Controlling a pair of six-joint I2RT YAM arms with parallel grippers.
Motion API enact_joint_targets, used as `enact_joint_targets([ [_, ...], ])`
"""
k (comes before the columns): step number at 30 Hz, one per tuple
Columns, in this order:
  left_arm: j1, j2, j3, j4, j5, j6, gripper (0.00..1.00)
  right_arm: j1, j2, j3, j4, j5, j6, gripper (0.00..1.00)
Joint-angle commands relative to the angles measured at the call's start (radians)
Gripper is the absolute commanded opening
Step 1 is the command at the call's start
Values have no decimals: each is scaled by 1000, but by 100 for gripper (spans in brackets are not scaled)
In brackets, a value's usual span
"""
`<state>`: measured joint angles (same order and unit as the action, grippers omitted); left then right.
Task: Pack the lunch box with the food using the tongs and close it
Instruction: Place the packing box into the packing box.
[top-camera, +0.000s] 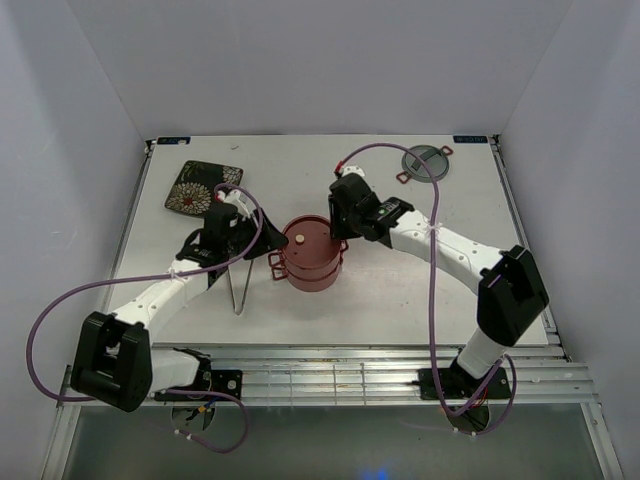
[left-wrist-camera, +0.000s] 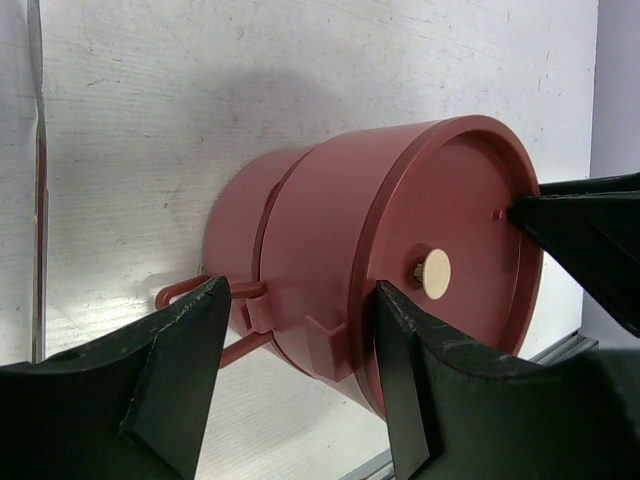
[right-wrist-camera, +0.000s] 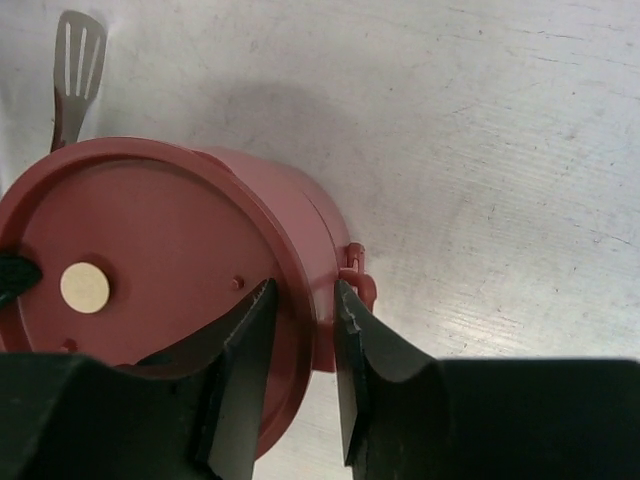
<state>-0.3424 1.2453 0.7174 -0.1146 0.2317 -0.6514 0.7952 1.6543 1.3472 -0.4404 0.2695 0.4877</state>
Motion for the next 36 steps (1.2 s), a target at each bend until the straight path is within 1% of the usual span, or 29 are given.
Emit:
enact_joint_targets([
  [1,-6,-10,31,-28,-20,12,69,1,13,26,22,-81,-35,34],
  [3,-4,-9,42,-48,-34,21,70,-1,19,27,20,-90,-47,31],
  [7,-4,8,62,-59,-48,27,71,-11,35,46,-15,-96,-66,19],
  [12,-4,39,71,-59,-49,36,71,-21,47,53,-18,-118,-103,17],
  [20,-6,31,70,-59,-63,39,71,-24,79,98,-40,-133,-132,27],
  [24,-4,13,74,-69,-68,41,71,-36,53,105,-41,-130,-141,40],
  [27,-4,0,76,-83,-72,41,71,-51,26,109,-41,-138,-150,44],
  [29,-4,-7,74,-86,-74,41,71,-62,10,110,-41,-153,-159,50],
  [31,-4,-12,74,-94,-86,39,71,-77,-19,104,-41,-151,-162,53],
  [34,-4,-32,79,-112,-126,33,75,-118,-66,83,-40,-145,-159,57],
  [36,-4,-50,91,-135,-155,29,80,-152,-100,72,-32,-133,-158,61],
])
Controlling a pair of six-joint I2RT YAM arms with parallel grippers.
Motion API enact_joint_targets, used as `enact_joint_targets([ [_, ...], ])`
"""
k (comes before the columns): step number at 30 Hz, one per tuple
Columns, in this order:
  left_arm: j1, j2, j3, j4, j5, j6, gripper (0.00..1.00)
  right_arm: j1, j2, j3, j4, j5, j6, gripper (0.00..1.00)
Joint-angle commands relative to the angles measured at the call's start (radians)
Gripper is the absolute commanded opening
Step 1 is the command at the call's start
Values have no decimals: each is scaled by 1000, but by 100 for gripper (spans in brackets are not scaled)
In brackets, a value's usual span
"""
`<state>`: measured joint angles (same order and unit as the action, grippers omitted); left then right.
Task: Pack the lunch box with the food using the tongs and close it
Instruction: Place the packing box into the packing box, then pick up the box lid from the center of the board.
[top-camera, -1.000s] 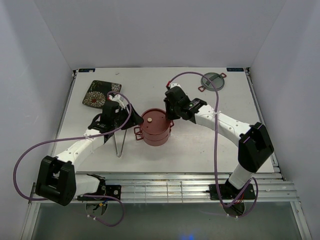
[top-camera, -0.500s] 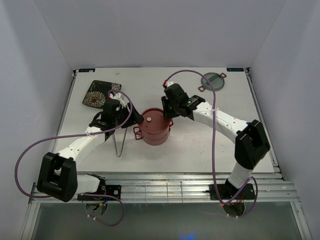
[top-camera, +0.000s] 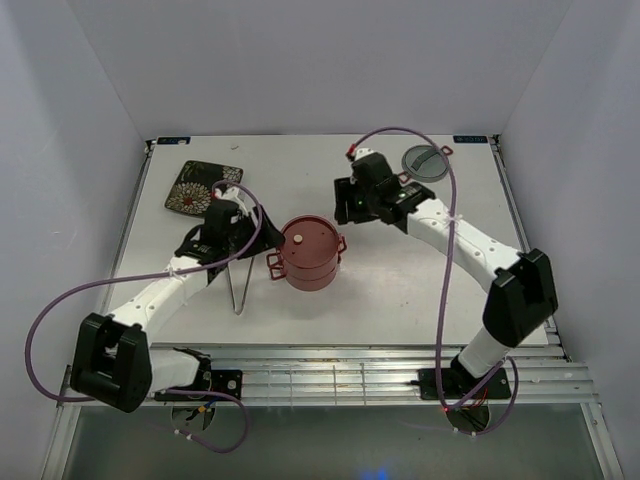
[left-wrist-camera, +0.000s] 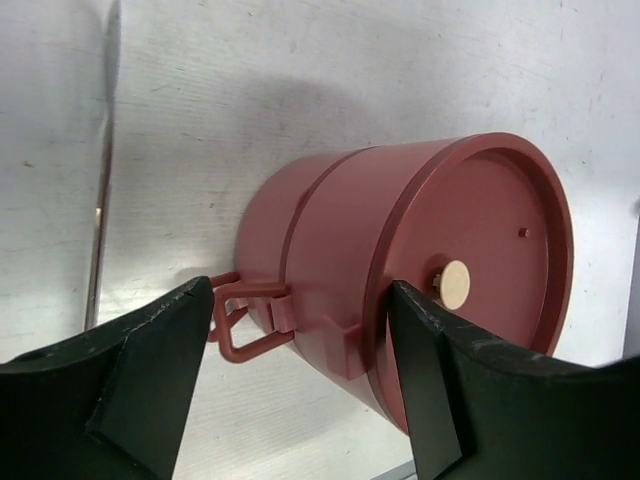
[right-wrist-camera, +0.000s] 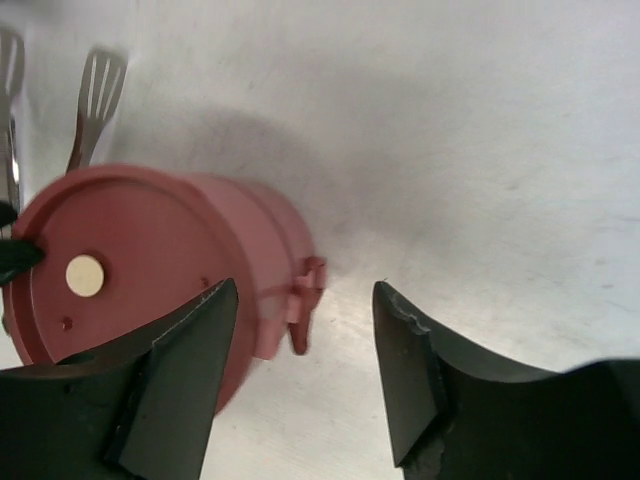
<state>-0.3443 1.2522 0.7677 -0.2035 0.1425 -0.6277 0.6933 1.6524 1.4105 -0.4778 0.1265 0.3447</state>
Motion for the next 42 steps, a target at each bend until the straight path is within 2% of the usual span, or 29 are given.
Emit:
enact_joint_targets([
  [1,-2,-77,59,-54,-92,5,81,-87,-106,11,7,39,-15,63],
  [2,-2,-86,73,-63,-104,5,82,-107,-115,16,10,67,-12,68],
  [7,-4,-169,156,-145,-199,17,98,-300,-66,85,105,283,72,73],
  [9,-4,-200,166,-155,-215,29,98,-368,19,140,117,308,92,73],
  [14,-2,-281,128,-165,-225,56,98,-463,310,410,93,325,131,73],
  [18,-2,-309,79,-116,-144,45,98,-514,499,586,77,311,186,71],
  [20,-2,-309,68,-108,-103,48,98,-543,578,639,85,276,235,70],
  [23,-2,-310,70,-106,-83,52,98,-587,627,622,207,168,263,69],
  [25,-2,-318,73,-99,-72,51,98,-632,630,544,349,31,286,69],
  [29,-2,-323,73,-93,-77,52,98,-681,607,357,631,-116,371,67],
  [30,-2,-323,71,-88,-75,51,98,-681,612,335,660,-169,385,67],
  [33,-2,-318,67,-73,-72,46,98,-716,668,372,679,-218,430,68],
  [42,-2,-319,68,-83,-72,52,98,-721,822,476,801,-386,534,62],
])
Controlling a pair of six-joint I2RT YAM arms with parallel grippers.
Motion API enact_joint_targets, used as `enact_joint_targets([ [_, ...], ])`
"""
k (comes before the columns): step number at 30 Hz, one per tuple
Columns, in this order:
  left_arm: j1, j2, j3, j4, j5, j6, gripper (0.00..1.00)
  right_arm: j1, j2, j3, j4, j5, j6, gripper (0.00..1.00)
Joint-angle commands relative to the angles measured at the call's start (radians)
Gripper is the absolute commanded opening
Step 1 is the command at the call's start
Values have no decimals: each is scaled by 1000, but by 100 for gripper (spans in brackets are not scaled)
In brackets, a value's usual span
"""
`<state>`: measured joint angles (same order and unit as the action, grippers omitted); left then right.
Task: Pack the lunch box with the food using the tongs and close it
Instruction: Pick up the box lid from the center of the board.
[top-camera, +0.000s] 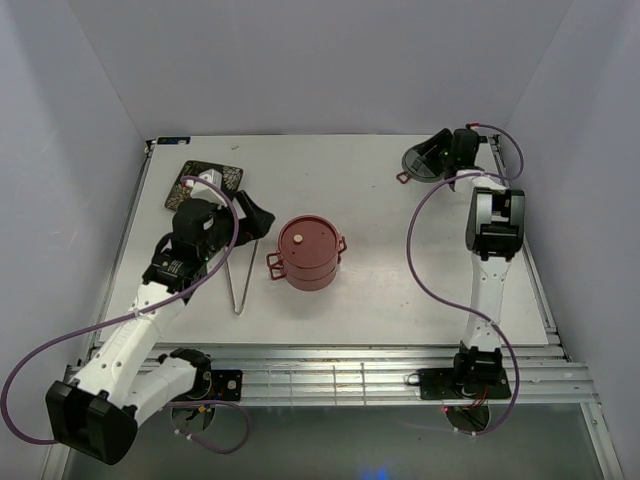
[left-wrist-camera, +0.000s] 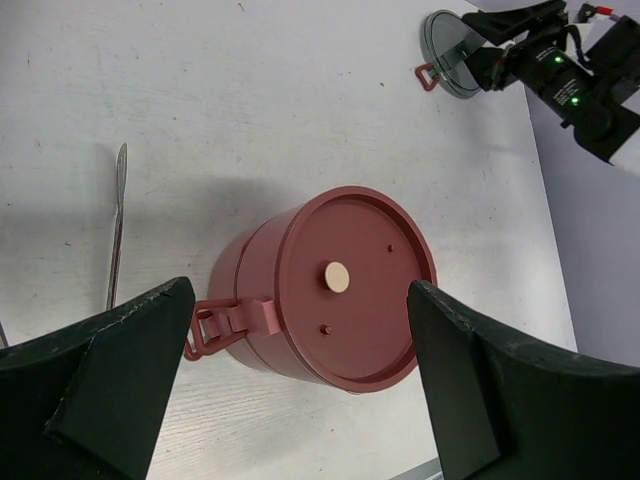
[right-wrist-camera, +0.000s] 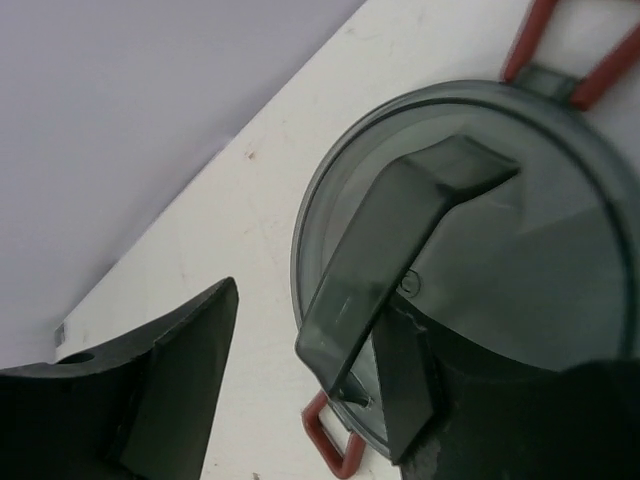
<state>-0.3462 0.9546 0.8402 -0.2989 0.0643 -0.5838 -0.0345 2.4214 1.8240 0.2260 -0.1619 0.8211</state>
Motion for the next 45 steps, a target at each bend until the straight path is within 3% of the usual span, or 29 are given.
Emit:
enact_joint_targets([
  [1,-2,-24,-3,12,5,10,98,7,64,75,93,-99,64,61],
  [4,0,-31,5,6,5,10,98,7,90,103,88,-97,78,59],
  [6,0,-36,10,1,2,12,98,7,93,98,93,-96,78,52],
  [10,0,-40,4,1,-4,12,98,8,44,41,163,-120,72,22],
  [14,0,-37,-4,6,2,4,98,16,-39,-5,170,-125,55,9],
  [18,0,-60,2,12,15,-4,98,42,-188,-124,180,-105,30,8],
  [26,0,-62,125,-78,-20,38,98,226,-730,-697,410,-15,105,8],
  [31,1,-118,197,-155,-47,58,98,444,-1039,-871,415,250,84,8],
  [38,4,-197,142,-232,-66,58,98,819,-1194,-1077,553,538,122,8],
  [42,4,-231,125,-270,-23,58,98,962,-1162,-1095,619,671,93,8],
  [45,4,-266,137,-307,-38,67,98,1015,-1095,-1059,668,670,75,9],
])
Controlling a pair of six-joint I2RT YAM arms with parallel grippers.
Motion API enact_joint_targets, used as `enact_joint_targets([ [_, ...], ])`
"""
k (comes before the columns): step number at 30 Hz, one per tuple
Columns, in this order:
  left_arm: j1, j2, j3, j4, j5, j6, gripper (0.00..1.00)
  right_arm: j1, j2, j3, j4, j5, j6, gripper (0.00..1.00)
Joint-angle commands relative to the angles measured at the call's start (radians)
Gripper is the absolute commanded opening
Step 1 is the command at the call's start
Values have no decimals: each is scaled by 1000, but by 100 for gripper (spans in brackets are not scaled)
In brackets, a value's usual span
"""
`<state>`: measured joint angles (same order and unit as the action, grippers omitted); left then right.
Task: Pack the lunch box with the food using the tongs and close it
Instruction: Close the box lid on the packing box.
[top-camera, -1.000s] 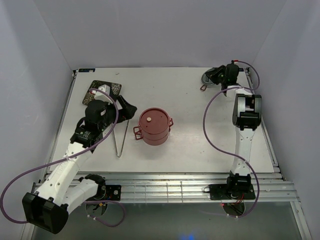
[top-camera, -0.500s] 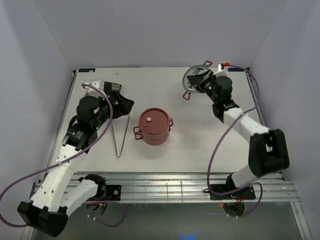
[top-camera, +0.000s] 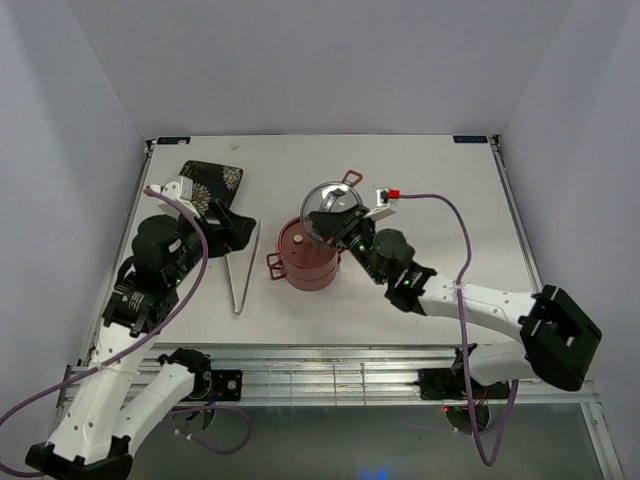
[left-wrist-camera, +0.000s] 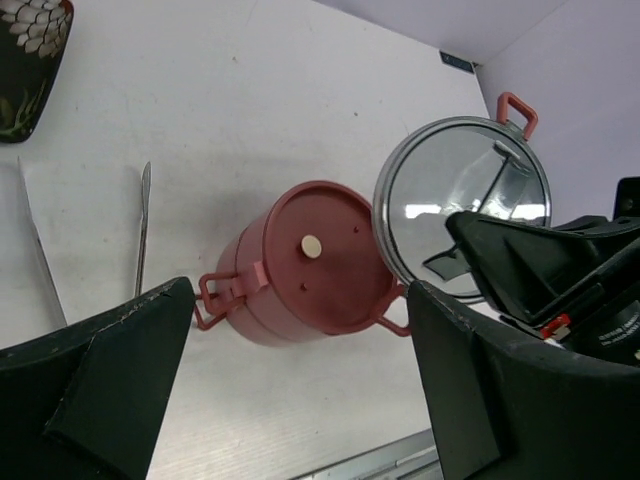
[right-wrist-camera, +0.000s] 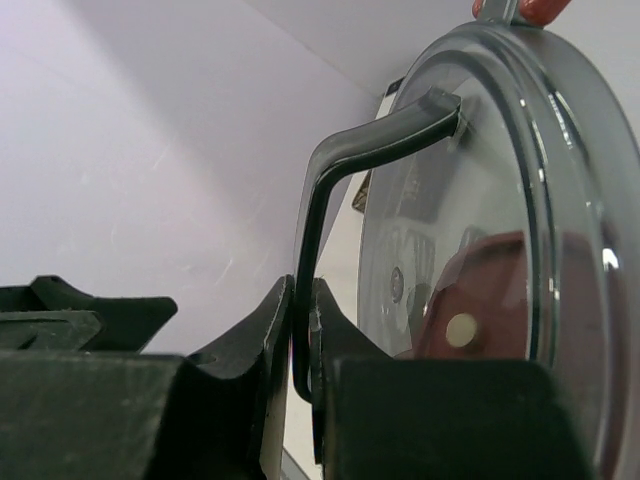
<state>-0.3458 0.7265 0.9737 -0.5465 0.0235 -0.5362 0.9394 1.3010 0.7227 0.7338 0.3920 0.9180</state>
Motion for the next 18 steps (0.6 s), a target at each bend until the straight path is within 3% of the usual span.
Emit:
enact_joint_targets([
  [1,4,-47,10,-67,0,21,98,48,58,44,180,116,-19,9],
  [18,4,-79,-3,-101,-46,19,98,105,250,-40,457,131,191,12],
])
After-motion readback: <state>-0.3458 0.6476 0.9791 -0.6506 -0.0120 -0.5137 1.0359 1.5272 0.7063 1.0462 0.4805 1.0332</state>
